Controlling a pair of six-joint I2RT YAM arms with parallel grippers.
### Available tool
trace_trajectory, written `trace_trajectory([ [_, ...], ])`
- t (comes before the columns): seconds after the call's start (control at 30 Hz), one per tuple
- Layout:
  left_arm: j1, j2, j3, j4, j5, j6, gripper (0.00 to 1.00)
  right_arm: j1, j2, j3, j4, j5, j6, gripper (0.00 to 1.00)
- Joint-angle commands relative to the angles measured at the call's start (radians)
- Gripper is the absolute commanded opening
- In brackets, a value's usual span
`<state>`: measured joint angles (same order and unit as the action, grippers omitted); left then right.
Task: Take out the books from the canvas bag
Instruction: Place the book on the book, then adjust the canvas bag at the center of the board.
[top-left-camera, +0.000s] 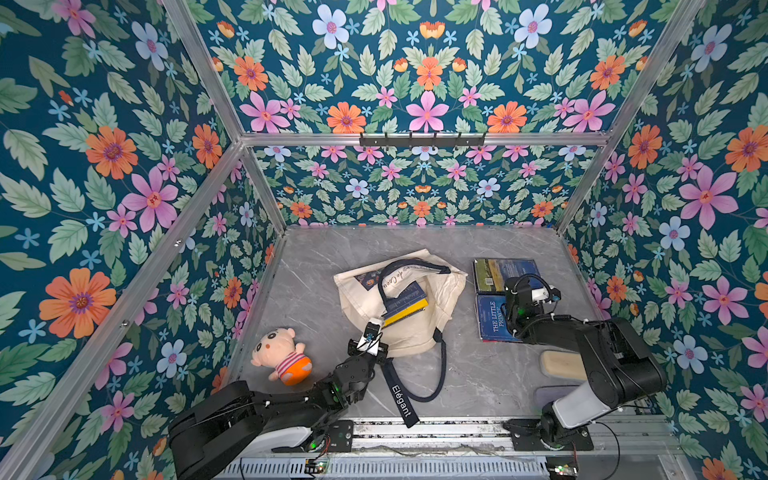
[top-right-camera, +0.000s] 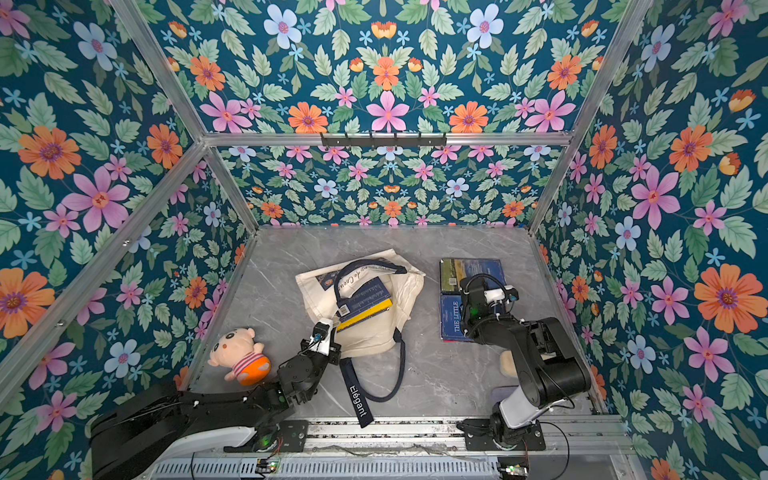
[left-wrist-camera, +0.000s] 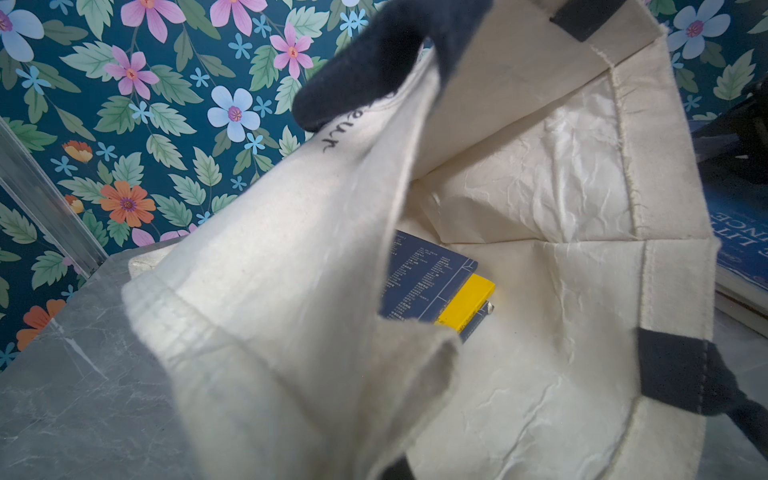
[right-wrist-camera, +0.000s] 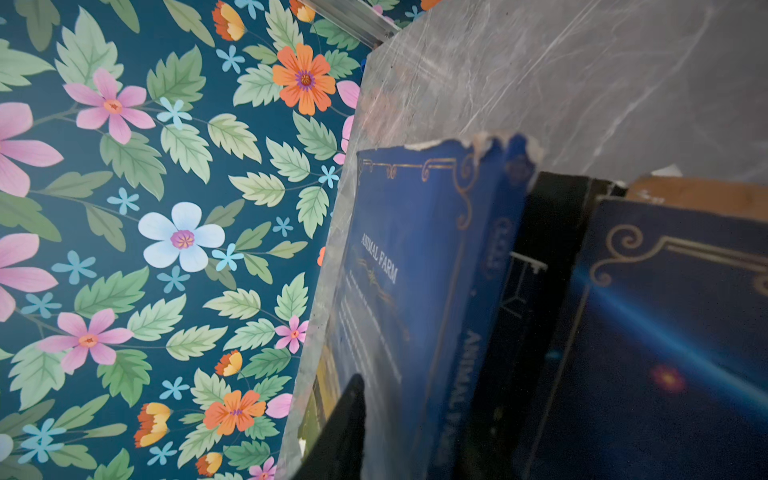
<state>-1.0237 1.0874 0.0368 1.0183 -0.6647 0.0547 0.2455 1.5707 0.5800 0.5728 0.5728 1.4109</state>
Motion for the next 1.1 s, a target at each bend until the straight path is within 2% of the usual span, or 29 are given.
trace_trajectory([
  [0.0,0.001,0.003,0.011,0.025,-0.002,0.002,0.00,0.001,-0.010,-0.020,0.020,-0.020,0.028,0.46],
  [0.07,0.001,0.004,0.011,0.025,0.000,0.002,0.00,0.001,-0.017,-0.029,0.020,-0.030,0.029,0.53],
  [0.13,0.001,0.003,0.010,0.023,0.001,0.002,0.00,0.001,-0.028,-0.035,0.023,-0.042,0.030,0.65],
  [0.2,0.001,0.002,0.011,0.023,0.001,0.002,0.00,0.002,-0.044,-0.043,0.022,-0.061,0.025,0.72],
  [0.23,0.001,0.000,0.011,0.023,0.002,0.001,0.00,0.001,-0.056,-0.047,0.015,-0.072,0.019,0.82],
  [0.27,0.001,0.000,0.011,0.022,0.004,0.002,0.00,0.001,-0.068,-0.052,0.005,-0.082,0.020,0.98],
  [0.4,0.001,-0.001,0.011,0.022,0.002,0.002,0.00,0.001,-0.111,-0.080,0.016,-0.113,0.005,0.99],
  [0.63,0.001,0.012,0.015,0.026,0.006,0.004,0.00,0.002,-0.248,-0.089,-0.089,-0.155,-0.077,0.99],
  [0.73,0.001,0.019,0.015,0.030,-0.005,0.007,0.00,0.001,-0.338,-0.070,-0.208,-0.174,-0.143,0.99],
  [0.87,0.001,0.036,0.030,0.008,-0.004,0.005,0.00,0.007,-0.421,0.064,-0.558,-0.173,-0.237,0.99],
  [0.93,0.001,0.044,0.031,0.013,-0.005,0.002,0.04,0.013,-0.425,0.102,-0.630,-0.189,-0.273,0.99],
  [1.0,0.001,0.051,0.029,0.026,-0.006,-0.001,0.12,0.031,-0.439,0.095,-0.609,-0.213,-0.324,0.99],
  [1.03,0.001,0.052,0.028,0.031,-0.004,-0.003,0.17,0.037,-0.451,0.083,-0.577,-0.238,-0.351,0.99],
  [1.07,0.001,0.051,0.026,0.033,-0.003,-0.013,0.29,0.044,-0.470,0.067,-0.526,-0.278,-0.391,0.99],
])
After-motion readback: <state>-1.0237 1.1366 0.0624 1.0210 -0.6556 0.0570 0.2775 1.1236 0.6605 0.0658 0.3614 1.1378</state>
